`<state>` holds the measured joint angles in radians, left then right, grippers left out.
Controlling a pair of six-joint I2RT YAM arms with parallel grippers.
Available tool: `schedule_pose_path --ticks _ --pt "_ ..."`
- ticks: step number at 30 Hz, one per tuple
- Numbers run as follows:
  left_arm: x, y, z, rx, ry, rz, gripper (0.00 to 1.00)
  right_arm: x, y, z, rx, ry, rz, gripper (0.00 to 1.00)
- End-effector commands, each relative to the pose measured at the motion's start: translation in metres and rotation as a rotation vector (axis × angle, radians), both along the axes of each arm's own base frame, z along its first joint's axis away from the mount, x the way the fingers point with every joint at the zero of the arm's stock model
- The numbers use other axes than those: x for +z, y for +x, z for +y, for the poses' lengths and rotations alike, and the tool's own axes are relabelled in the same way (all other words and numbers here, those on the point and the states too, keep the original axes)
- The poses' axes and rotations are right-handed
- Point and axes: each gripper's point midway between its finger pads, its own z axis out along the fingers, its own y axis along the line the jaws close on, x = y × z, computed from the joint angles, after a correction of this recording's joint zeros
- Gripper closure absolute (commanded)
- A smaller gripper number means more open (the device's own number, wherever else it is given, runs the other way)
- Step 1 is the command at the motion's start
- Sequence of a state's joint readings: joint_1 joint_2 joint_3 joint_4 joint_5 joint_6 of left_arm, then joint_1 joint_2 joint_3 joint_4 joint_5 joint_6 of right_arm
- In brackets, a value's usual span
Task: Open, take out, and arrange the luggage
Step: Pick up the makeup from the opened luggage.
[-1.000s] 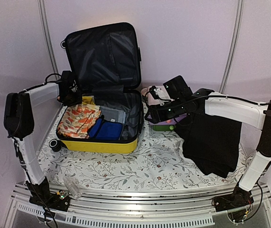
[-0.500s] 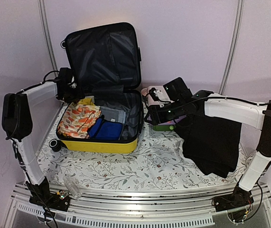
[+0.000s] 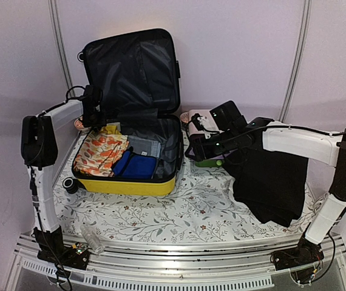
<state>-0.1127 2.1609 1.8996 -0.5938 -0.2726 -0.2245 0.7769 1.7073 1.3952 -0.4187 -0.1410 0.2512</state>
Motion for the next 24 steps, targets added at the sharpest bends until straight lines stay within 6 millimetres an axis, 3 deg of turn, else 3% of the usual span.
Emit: schedule_pose_path --ticks 1,6,16,24 --pt "-0.013 -0.003 0.015 0.011 0.130 0.099 0.41 0.016 0.000 -0.001 -0.008 0.041 -0.022 0.36" --pt "-0.022 -0.001 0.012 -0.004 0.214 0.130 0.47 0.015 -0.001 -0.002 -0.012 0.043 -0.015 0.36" --pt "-0.036 0.000 0.000 -0.044 0.444 0.205 0.44 0.019 -0.001 0.001 -0.007 0.054 -0.017 0.36" --pt "-0.052 0.002 0.008 -0.032 0.641 0.288 0.47 0.020 -0.002 0.000 -0.007 0.058 -0.016 0.36"
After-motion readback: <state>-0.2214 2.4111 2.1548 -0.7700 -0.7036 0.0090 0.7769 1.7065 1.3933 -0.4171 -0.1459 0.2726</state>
